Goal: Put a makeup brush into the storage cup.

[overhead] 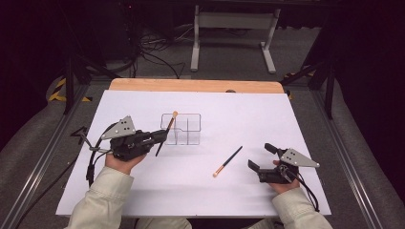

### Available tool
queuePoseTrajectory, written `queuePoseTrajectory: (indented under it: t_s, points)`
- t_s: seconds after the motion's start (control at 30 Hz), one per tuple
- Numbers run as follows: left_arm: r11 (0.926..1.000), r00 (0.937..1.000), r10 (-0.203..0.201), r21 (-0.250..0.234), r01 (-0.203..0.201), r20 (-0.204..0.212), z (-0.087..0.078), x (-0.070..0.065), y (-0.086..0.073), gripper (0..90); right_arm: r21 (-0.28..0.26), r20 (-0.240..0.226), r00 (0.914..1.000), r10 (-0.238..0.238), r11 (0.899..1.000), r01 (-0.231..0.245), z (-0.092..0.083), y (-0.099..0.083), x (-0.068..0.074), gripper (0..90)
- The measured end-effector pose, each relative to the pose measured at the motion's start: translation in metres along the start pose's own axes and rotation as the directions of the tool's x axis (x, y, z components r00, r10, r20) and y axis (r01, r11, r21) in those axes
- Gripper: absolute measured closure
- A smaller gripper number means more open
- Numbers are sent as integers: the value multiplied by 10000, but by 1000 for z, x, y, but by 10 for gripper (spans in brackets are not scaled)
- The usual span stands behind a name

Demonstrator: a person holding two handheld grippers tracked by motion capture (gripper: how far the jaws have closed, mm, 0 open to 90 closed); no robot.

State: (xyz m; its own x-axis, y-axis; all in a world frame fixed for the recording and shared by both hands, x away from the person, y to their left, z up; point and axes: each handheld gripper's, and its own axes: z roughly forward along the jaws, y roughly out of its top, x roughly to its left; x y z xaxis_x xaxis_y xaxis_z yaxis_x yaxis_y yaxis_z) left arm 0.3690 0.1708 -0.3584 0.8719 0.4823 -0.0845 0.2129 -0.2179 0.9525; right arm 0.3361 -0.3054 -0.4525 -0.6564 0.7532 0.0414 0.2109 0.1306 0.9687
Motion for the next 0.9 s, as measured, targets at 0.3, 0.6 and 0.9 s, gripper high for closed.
queuePoseTrajectory:
  t_s: [0.3,0.6,0.9]
  points:
    - [9953,9999,155,-958,-159,-54,6,-1,-1,825,-4,-19,10000,-42,10000,42,0,0,1,44]
    - [9832,9999,88,-1824,-104,-96,8,2,-4,825,-6,-19,10000,-38,10000,38,0,0,1,44]
    - [9679,9999,112,-2510,-138,-118,13,4,-4,825,-15,19,10000,-54,10000,54,-1,0,1,44]
